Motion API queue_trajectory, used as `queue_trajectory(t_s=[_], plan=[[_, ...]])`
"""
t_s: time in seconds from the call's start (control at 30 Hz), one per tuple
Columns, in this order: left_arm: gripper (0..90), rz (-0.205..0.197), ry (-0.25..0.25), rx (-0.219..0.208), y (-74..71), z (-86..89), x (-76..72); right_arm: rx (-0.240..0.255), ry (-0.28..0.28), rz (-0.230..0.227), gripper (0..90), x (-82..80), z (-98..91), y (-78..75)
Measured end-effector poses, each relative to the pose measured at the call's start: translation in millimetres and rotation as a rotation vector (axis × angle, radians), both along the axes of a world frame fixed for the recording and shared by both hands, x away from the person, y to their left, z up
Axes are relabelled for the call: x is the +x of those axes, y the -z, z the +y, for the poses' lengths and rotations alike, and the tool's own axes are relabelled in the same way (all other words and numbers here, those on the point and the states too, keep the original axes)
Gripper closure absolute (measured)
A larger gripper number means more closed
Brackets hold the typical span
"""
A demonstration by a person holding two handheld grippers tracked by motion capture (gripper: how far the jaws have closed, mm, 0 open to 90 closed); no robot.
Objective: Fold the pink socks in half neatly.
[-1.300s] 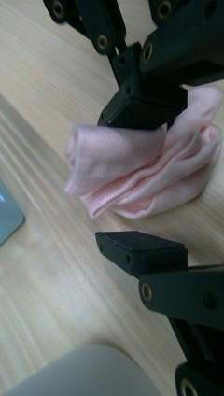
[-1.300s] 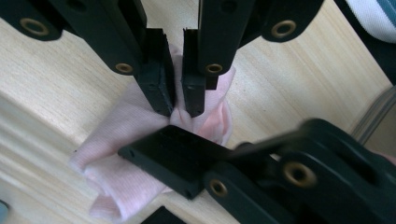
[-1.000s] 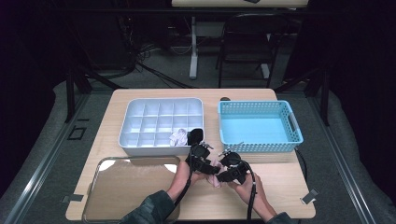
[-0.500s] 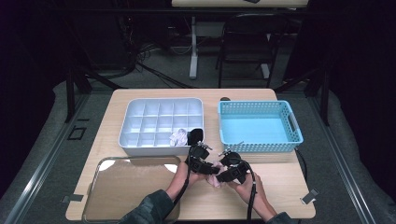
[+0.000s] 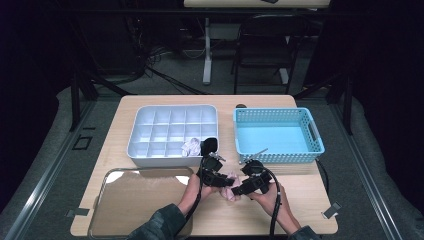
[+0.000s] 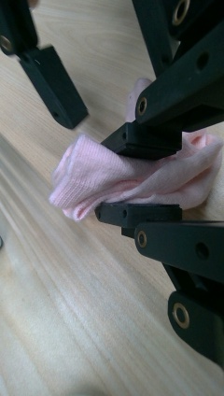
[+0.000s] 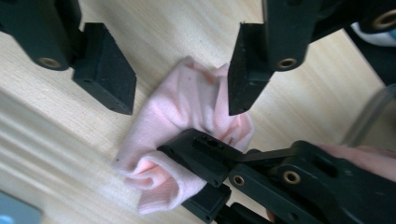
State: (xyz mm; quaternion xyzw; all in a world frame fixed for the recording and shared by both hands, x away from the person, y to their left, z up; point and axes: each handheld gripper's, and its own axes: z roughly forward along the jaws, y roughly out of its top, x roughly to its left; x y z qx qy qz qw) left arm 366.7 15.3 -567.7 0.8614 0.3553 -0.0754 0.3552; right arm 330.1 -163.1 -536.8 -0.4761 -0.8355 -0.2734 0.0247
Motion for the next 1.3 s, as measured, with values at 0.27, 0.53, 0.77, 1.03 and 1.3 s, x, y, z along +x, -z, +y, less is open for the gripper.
queue_trajectory(t_s=[0.27, 0.53, 0.77, 1.03, 1.3], plan=[[71.6, -0.016, -0.003, -0.001, -4.5, 4.3, -0.5, -0.032, -0.062, -0.028, 22.0, 2.8, -18.9, -13.2], [71.6, -0.040, -0.003, -0.003, -11.1, 8.8, -4.1, -0.065, -0.051, -0.054, 13.8, 6.0, -28.0, -15.4], [71.6, -0.050, -0.004, -0.013, -15.0, 12.2, -5.9, -0.069, -0.030, -0.065, 10.4, 8.7, -35.0, -17.3], [71.6, -0.060, 0.002, -0.031, -20.5, 16.5, -7.5, -0.083, -0.009, -0.075, 7.4, 12.4, -41.9, -18.0], [71.5, -0.086, -0.003, -0.033, -26.1, 21.2, -9.7, -0.083, 0.011, -0.080, 6.4, 15.2, -46.7, -18.2]])
